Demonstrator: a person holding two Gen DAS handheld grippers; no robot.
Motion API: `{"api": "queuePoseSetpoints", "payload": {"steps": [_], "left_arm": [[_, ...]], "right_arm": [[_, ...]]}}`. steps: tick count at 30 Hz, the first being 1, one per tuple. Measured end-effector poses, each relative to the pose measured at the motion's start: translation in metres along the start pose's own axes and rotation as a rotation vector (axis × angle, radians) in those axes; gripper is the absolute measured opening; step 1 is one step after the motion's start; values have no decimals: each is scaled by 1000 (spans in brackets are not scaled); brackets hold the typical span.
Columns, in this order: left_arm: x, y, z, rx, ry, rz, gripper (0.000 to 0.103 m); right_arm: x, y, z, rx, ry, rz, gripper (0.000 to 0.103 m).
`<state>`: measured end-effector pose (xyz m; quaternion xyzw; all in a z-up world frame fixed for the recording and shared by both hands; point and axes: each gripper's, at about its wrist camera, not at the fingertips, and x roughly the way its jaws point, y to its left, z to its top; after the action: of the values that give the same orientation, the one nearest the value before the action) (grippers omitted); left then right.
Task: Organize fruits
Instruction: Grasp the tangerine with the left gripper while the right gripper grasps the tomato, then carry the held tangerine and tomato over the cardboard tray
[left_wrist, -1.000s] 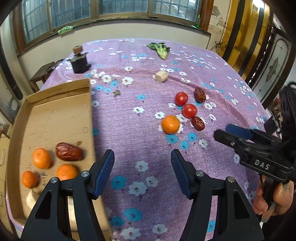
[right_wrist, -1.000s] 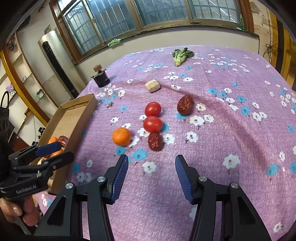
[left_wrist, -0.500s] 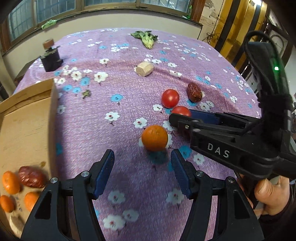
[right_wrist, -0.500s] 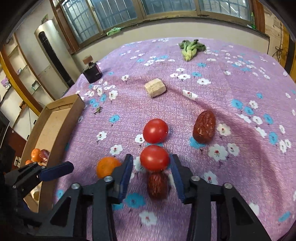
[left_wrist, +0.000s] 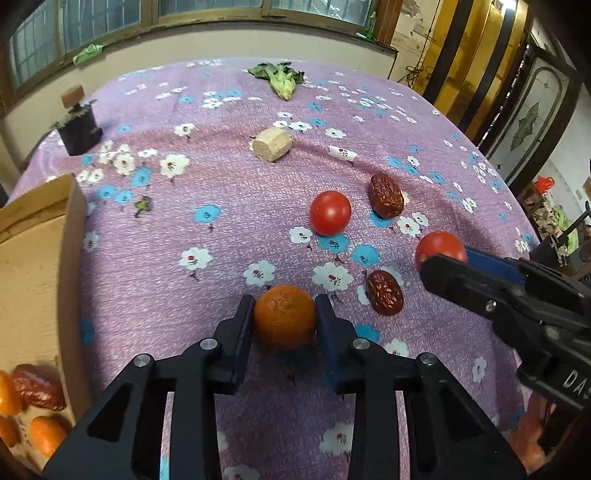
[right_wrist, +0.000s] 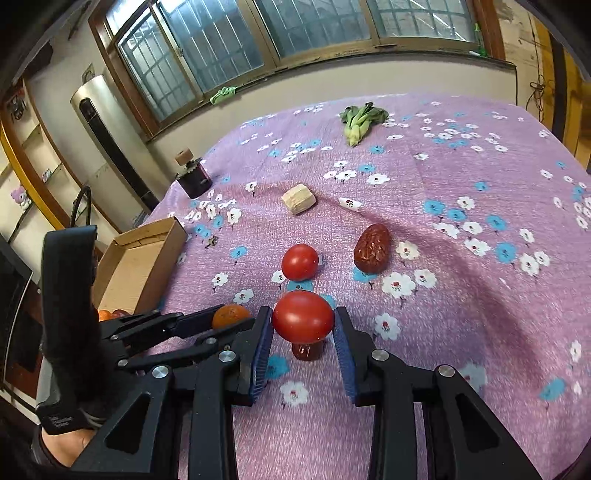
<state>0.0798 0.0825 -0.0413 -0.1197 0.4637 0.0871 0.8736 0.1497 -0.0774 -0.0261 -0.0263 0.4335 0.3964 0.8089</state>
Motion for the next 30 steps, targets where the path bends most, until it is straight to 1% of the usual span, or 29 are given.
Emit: {"api": "queuePoseSetpoints", "payload": {"steps": [2, 11, 21, 30], "left_arm": [[-10, 1, -3, -5, -17, 0, 30], [-63, 23, -18, -31, -102, 89, 30], [-97, 56, -34, -75, -147, 163, 30], [-116, 84, -47, -128, -175, 189, 30]], "right_arm": [[-5, 1, -1, 2, -8, 3, 34], [-23, 24, -5, -30, -39, 31, 34], [-26, 68, -9, -105, -39, 66, 34], [-21, 110, -11, -178, -24, 94, 34]]}}
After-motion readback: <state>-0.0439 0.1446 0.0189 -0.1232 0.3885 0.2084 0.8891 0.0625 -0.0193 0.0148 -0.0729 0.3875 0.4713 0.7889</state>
